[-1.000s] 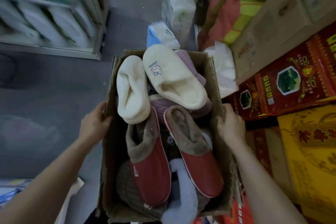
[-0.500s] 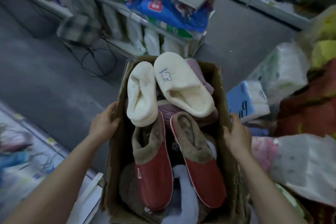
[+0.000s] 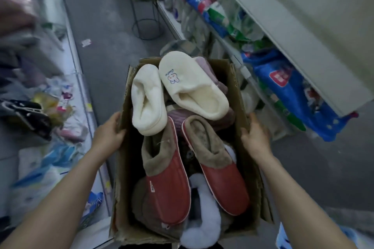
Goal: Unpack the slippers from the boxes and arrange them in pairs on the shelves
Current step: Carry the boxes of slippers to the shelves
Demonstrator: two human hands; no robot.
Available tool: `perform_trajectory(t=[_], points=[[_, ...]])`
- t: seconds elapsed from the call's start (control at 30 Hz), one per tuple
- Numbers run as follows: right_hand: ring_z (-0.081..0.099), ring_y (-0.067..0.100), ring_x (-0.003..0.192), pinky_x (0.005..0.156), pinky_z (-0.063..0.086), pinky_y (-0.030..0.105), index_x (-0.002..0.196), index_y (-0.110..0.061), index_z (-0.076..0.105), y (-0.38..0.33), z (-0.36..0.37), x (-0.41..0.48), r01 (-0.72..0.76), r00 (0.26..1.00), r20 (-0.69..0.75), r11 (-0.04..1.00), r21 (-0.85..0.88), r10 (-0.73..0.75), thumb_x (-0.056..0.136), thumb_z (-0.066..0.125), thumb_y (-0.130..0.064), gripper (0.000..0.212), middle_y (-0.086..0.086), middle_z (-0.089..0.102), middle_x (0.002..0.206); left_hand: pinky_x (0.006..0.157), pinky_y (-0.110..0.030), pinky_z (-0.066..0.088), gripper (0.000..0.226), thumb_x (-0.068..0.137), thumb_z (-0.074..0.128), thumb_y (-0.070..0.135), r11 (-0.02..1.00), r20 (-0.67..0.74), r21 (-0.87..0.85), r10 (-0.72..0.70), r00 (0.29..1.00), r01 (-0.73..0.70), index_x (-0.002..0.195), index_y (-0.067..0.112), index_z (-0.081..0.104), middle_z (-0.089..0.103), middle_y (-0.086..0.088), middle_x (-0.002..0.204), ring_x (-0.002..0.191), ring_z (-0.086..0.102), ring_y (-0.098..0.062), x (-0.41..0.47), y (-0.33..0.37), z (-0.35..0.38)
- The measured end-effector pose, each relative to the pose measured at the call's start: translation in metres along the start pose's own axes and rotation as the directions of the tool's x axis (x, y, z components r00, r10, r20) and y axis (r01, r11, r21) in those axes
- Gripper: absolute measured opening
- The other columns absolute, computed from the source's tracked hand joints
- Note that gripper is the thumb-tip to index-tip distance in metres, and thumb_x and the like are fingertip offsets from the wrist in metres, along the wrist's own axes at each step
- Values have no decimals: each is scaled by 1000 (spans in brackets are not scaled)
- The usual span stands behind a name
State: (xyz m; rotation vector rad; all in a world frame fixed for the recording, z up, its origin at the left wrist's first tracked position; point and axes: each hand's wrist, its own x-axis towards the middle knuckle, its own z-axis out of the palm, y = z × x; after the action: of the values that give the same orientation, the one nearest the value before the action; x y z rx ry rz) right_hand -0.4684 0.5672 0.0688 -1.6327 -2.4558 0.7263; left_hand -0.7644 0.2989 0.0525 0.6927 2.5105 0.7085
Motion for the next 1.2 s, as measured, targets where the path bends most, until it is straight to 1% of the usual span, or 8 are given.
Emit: perform_trajectory(t=[0.2,0.33,0.5,0.6,0.7,0.83,1.07,1.2], points=[[61,35,97,84,51,47,126,-20,49,-114,37,130,92,995,-13,989,-116,-95,89,60,-13,39,13,64,106,86,-44,51,54,84,66,21,994,-2,-46,-101,995,100,133,32,45,68,-5,115,104,63,-32,128,-22,-47],[62,33,95,81,52,43,126,-25,48,-193,54,212,99,995,40,990,-95,-96,89,60,-16,40,10,66,104,84,-44,51,56,80,63,25,991,-5,-65,-121,993,121,133,34,44,68,-8,113,101,64,-32,219,-27,-92],[64,33,100,85,52,41,128,-29,49,-290,75,324,136,986,101,989,-59,-129,88,61,-17,43,10,68,111,82,-37,45,58,84,65,13,983,-86,-22,-184,979,183,138,24,46,66,-15,118,107,61,-36,333,-23,-142],[62,38,103,83,49,41,129,-23,50,-349,92,400,218,973,94,972,-86,-209,88,62,-16,44,14,67,113,85,-38,46,58,84,65,11,975,-121,-51,-221,968,216,137,23,46,65,-16,120,109,60,-37,405,-26,-167],[63,39,98,77,48,39,127,-21,51,-412,105,477,308,948,112,947,-91,-298,87,62,-16,42,17,69,107,86,-42,49,59,84,65,13,957,-161,-99,-285,945,271,137,26,44,67,-16,116,105,62,-35,471,-24,-196],[64,39,95,74,47,38,125,-21,49,-496,117,567,361,929,135,925,-118,-346,88,61,-16,39,17,69,102,86,-43,49,60,84,65,11,950,-219,-113,-310,925,292,139,22,43,64,-20,118,105,60,-39,561,-16,-237],[63,43,98,79,49,44,126,-18,50,-615,164,716,376,923,125,921,-106,-363,86,63,-14,42,21,69,105,90,-50,50,65,85,65,15,941,-159,-163,-322,933,297,142,29,37,64,-18,121,108,61,-38,747,-29,-302],[62,40,102,79,47,42,125,-22,49,-676,191,791,293,952,126,950,-109,-279,87,62,-15,41,19,68,110,90,-49,50,63,86,65,16,957,-120,-140,-270,955,253,140,30,37,63,-13,125,110,60,-36,861,-27,-341]])
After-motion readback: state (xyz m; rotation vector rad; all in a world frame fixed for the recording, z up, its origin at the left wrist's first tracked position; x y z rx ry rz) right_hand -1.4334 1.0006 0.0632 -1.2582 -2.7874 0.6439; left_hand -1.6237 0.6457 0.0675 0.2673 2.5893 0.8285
